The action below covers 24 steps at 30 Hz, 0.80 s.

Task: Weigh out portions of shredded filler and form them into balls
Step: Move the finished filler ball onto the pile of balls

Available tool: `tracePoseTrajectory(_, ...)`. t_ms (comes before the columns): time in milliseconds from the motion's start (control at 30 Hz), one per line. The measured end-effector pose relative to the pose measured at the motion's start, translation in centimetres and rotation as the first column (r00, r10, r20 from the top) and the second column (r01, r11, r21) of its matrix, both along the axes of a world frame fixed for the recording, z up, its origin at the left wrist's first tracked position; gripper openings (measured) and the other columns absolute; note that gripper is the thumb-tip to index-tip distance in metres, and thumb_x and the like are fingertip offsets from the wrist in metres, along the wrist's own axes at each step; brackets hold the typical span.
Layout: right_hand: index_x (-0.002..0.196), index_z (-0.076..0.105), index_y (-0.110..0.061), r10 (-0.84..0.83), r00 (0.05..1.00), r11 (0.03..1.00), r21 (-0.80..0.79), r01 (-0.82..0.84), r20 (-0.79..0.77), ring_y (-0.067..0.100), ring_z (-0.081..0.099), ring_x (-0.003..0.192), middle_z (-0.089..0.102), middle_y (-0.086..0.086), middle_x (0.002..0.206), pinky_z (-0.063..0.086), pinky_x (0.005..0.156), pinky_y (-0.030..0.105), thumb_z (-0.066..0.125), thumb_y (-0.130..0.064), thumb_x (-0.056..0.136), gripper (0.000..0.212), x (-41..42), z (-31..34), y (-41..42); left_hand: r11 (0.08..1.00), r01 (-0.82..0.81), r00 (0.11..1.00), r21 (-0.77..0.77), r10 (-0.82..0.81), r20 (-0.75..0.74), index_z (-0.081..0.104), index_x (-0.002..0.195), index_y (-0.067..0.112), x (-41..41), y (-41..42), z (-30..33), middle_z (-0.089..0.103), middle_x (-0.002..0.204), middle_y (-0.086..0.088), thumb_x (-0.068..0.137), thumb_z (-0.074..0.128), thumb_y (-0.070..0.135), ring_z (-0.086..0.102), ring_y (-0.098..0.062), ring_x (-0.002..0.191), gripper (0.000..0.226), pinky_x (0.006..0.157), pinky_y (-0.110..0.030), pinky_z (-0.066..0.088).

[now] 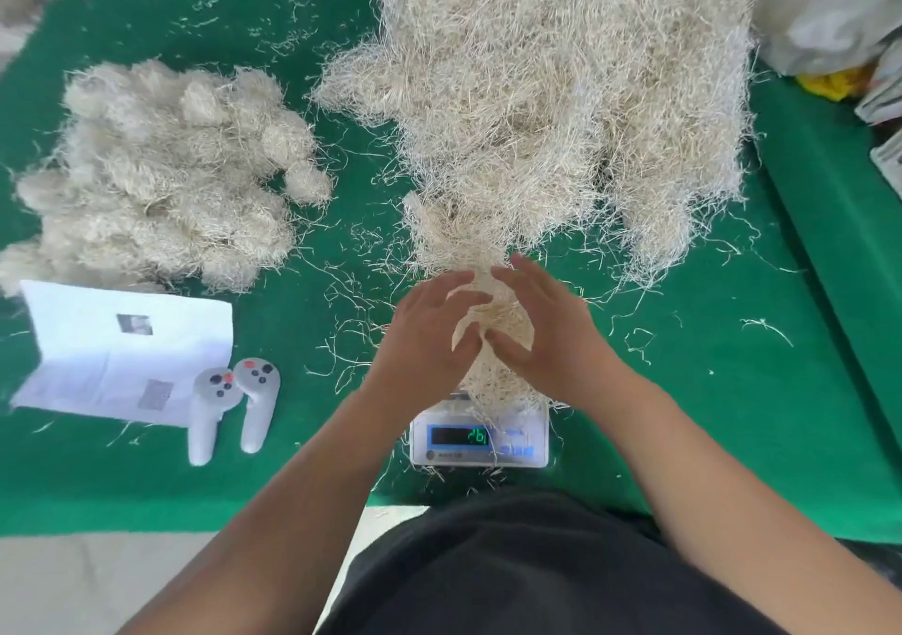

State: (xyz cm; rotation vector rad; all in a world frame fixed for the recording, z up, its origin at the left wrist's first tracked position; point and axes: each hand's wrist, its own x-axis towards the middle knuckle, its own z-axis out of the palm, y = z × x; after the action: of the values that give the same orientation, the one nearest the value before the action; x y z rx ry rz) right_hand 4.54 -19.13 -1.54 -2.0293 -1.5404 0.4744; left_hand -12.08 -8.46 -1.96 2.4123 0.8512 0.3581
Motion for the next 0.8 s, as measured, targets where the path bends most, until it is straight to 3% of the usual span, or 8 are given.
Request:
tracePoseTrajectory(233,0.159,0.03,-0.04,0.016,1.0,0.999,-0.043,-0.016,0.005,0.017,0.021,0.156,0.013,-0.012,0.172,0.013,0.116,0.039,0.067,-0.046,0.096,0.073,-0.3,-0.5,-0.6,0.999,-0.024,0.998,0.036,0.022,0.063,0.065,0.132,0.027,-0.9,-1.1,-0.3,0.05,0.152,0.006,0.1,0.061,0.02,0.039,-0.018,0.145,0.032,0.124,-0.041,0.026)
tracePoseTrajectory(333,0.158,0.029,-0.042,0.012,1.0,0.999,-0.039,-0.013,-0.007,0.017,0.02,0.157,0.013,-0.012,0.172,0.012,0.116,0.039,0.067,-0.046,0.096,0.073,-0.2,-0.4,-0.7,0.998,-0.048,0.996,0.048,0.044,0.077,0.065,0.13,0.027,-1.1,-1.3,-0.5,0.051,0.149,0.008,0.1,0.061,0.019,0.04,-0.016,0.143,0.032,0.121,-0.036,0.024)
tracePoseTrajectory(600,0.159,0.022,-0.044,0.015,1.0,0.995,-0.099,-0.015,-0.008,0.016,0.01,0.158,0.006,-0.011,0.173,0.006,0.116,0.039,0.065,-0.049,0.095,0.077,0.4,-0.8,-0.9,0.995,-0.078,0.993,0.055,0.073,0.096,0.064,0.129,0.03,-1.4,-1.2,-1.4,0.05,0.148,0.009,0.098,0.06,0.02,0.043,-0.016,0.14,0.033,0.12,-0.041,0.029)
tracePoseTrajectory(700,0.159,0.012,-0.05,0.023,1.0,0.992,-0.127,-0.022,0.006,0.016,0.004,0.158,-0.003,-0.018,0.171,0.002,0.114,0.042,0.067,-0.056,0.09,0.088,0.7,-1.7,-0.7,0.994,-0.108,0.989,0.028,0.104,0.101,0.059,0.131,0.034,-1.7,-1.1,-1.9,0.047,0.149,0.011,0.098,0.058,0.024,0.042,-0.014,0.141,0.035,0.12,-0.043,0.03)
tracePoseTrajectory(800,0.159,-0.009,-0.052,0.039,0.999,0.971,-0.236,-0.03,0.032,0.017,-0.008,0.155,-0.014,-0.017,0.17,0.0,0.113,0.05,0.073,-0.058,0.082,0.112,0.6,-3.3,-0.8,0.983,-0.172,0.983,-0.057,0.175,0.05,0.044,0.144,0.04,-1.3,-1.1,-2.9,0.039,0.156,0.014,0.096,0.053,0.037,0.032,-0.013,0.147,0.049,0.124,-0.05,0.025)
